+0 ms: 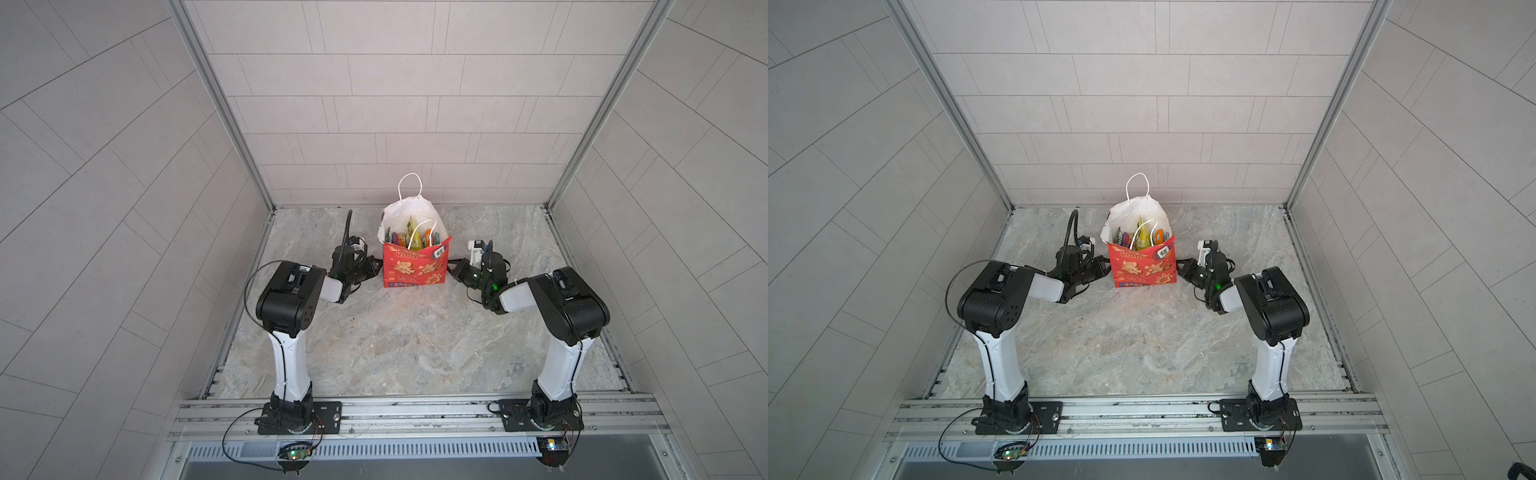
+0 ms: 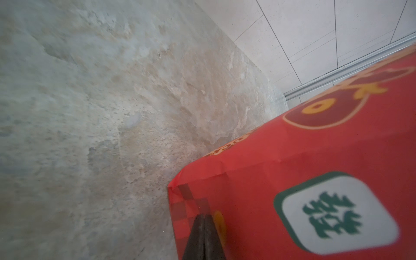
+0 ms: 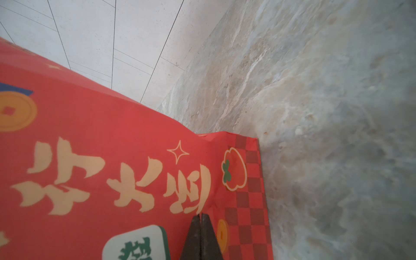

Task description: Take the snacks out of the paper bag

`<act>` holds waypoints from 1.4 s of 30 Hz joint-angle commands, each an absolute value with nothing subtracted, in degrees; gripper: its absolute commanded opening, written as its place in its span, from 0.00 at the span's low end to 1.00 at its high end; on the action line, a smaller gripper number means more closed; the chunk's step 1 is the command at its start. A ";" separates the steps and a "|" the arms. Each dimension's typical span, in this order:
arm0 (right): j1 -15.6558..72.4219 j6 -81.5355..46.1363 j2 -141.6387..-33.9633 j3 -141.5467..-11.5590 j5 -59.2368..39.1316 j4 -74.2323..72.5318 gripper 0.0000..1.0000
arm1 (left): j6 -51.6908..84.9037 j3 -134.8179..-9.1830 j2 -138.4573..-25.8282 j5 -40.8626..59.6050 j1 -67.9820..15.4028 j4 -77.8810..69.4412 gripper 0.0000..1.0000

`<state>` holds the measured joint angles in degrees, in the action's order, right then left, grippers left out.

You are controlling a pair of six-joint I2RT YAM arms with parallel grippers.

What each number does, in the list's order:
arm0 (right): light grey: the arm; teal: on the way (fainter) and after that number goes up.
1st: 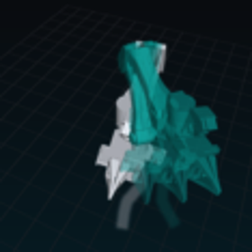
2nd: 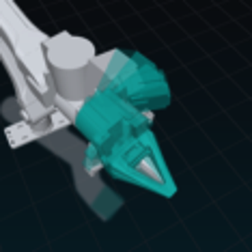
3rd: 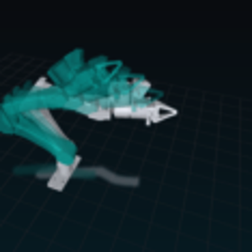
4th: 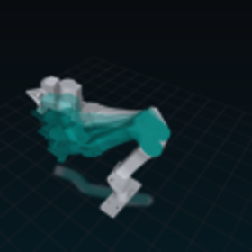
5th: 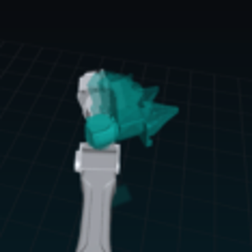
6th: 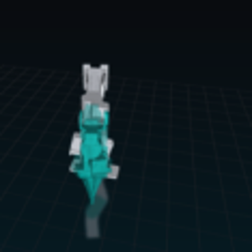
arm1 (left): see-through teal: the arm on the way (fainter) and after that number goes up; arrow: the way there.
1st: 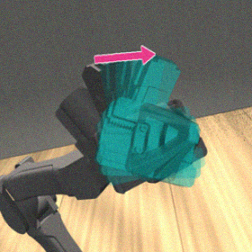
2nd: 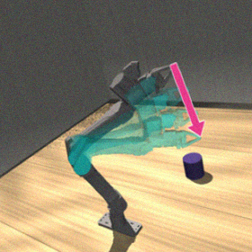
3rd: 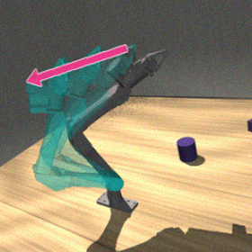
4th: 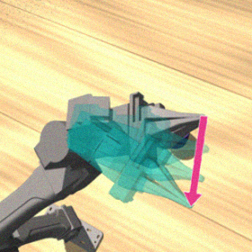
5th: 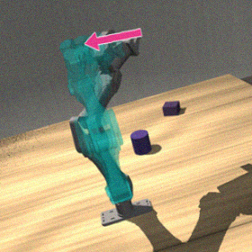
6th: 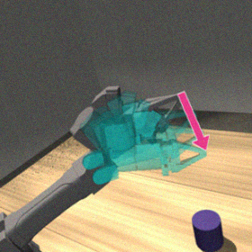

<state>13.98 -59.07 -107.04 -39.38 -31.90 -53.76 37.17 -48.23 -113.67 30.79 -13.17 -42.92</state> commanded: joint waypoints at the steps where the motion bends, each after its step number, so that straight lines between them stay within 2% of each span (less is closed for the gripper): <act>1: 15.07 -59.70 -103.05 -37.27 -33.20 -55.77 0.00 | 34.19 -46.74 -109.68 27.24 -13.25 -44.25 0.00; 8: 14.51 -54.26 -96.41 -37.13 -32.13 -45.63 0.00 | 32.78 -46.27 -102.07 19.00 -12.35 -39.67 0.00; 12: 14.43 -45.41 -88.21 -40.95 -25.47 -27.40 0.00 | 28.01 -50.88 -91.82 12.80 -12.29 -30.46 0.09; 13: 14.47 -42.89 -85.76 -41.99 -23.16 -22.70 0.04 | 26.55 -53.05 -89.36 10.62 -12.32 -27.27 0.12; 15: 14.51 -38.75 -81.37 -43.18 -19.17 -17.23 0.12 | 23.27 -58.39 -86.02 8.05 -12.22 -20.18 0.20; 16: 14.51 -36.65 -79.11 -43.33 -17.18 -15.60 0.17 | 19.89 -62.32 -85.30 9.98 -12.06 -16.23 0.29; 19: 14.83 -32.56 -72.62 -42.71 -12.68 -13.36 0.26 | 9.93 -76.43 -86.88 17.30 -12.13 -0.54 0.45; 21: 15.57 -30.22 -68.62 -41.98 -10.29 -12.51 0.28 | 2.88 -85.21 -89.53 22.63 -12.46 9.08 0.58; 25: 18.06 -26.69 -61.99 -39.34 -8.30 -12.70 0.41 | -9.84 -99.43 -95.93 30.39 -13.14 25.04 0.75; 30: 21.88 -21.88 -56.25 -36.54 -7.20 -11.70 0.53 | -21.55 -115.19 -105.02 31.78 -15.76 41.70 0.79; 36: 24.70 -20.50 -52.47 -33.34 -7.59 -10.82 0.54 | -25.99 -129.31 -115.25 28.06 -18.18 52.40 0.80; 42: 26.19 -20.83 -50.10 -30.42 -6.50 -12.83 0.54 | -27.86 -137.30 -122.46 23.40 -19.38 57.27 0.80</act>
